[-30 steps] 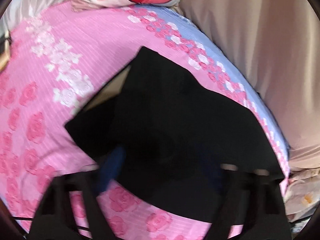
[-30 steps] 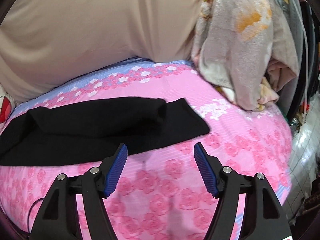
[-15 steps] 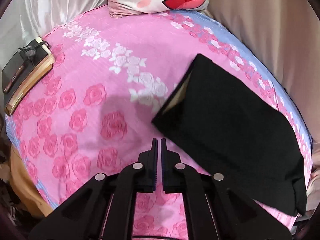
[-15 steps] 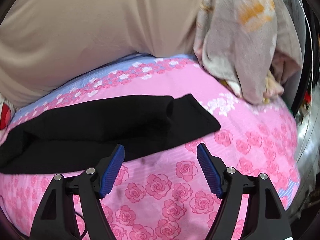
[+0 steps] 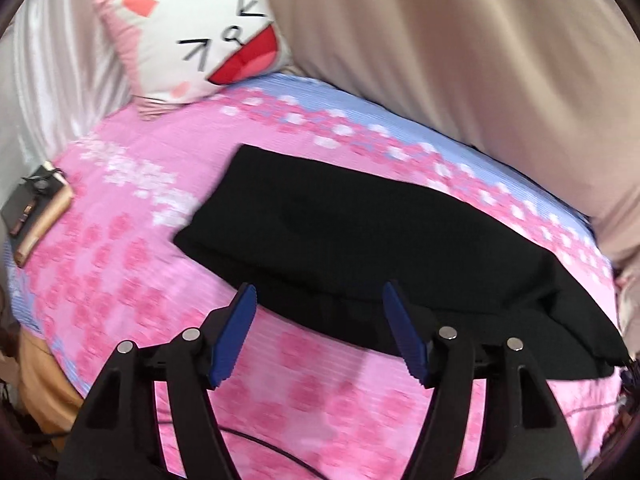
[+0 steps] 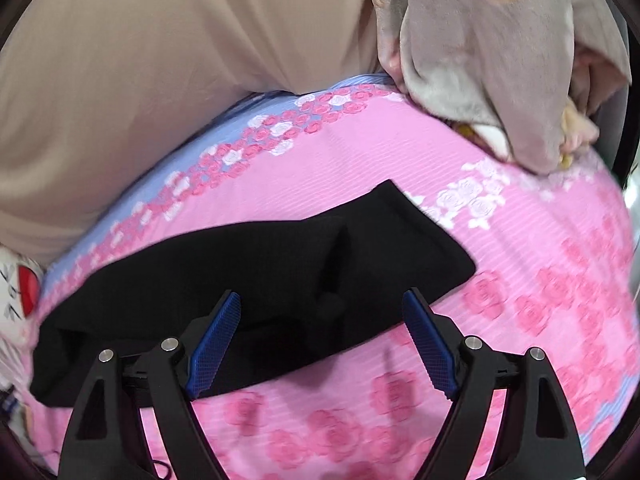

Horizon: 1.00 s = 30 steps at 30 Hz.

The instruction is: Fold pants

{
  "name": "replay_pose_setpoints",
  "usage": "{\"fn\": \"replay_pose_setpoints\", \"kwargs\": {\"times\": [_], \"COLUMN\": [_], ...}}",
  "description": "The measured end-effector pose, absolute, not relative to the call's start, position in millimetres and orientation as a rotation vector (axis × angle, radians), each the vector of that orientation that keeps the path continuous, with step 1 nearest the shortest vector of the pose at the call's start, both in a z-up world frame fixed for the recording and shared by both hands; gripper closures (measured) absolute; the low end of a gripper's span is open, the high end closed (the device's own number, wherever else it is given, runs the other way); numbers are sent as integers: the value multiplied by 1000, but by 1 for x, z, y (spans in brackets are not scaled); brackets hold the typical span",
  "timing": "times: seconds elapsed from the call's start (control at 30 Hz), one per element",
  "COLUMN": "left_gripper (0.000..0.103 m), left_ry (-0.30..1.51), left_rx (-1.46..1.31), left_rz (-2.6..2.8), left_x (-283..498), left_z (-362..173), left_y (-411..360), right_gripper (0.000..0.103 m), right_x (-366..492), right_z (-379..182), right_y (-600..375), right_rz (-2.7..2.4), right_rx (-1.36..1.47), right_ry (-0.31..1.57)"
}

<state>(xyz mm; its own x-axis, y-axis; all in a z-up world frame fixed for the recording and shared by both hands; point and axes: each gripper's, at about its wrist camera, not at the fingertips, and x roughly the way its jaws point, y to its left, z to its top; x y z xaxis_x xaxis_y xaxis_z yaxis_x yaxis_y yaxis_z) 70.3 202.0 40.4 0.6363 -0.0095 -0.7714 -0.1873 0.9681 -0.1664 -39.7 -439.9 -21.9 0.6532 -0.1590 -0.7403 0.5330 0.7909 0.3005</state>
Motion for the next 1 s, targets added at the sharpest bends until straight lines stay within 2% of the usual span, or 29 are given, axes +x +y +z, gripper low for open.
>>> {"fn": "replay_pose_setpoints", "kwargs": {"times": [0.1,0.13,0.17,0.2,0.37,0.43,0.47,0.5,0.6,0.73,0.93,1.0], "left_gripper": [27,27,27,27,27,27,27,27,27,26,26,20], "left_ry": [883,886,896,903,917,919,924,931,964,984,1001,1001], "left_rx": [-214,-199,-181,-173,-141,-134,-134,-133,-132,-116,-144,-146], "left_rz": [70,60,46,38,20,14,8,4,12,18,-5,-6], "left_x": [70,71,75,77,76,74,74,75,80,85,86,82], "left_z": [38,37,35,34,30,28,25,22,12,6,1,1], "left_y": [182,176,167,161,142,140,138,136,133,128,122,124], "right_gripper": [25,33,83,91,91,73,46,38,44,44,44,43], "right_x": [-27,-14,-1,7,-14,-19,-20,-21,-39,-68,-46,-45], "right_z": [-24,-27,-29,-28,63,65,55,33,-7,-13,-47,-54], "right_y": [-439,-439,-439,-440,-425,-433,-441,-454,-476,-470,-454,-463], "right_rz": [-398,-402,-398,-373,-393,-469,-517,-613,-673,-496,-524,-599], "right_rx": [540,499,461,462,230,164,135,100,183,415,436,420], "right_ry": [769,800,836,854,623,624,654,711,816,753,837,835]}}
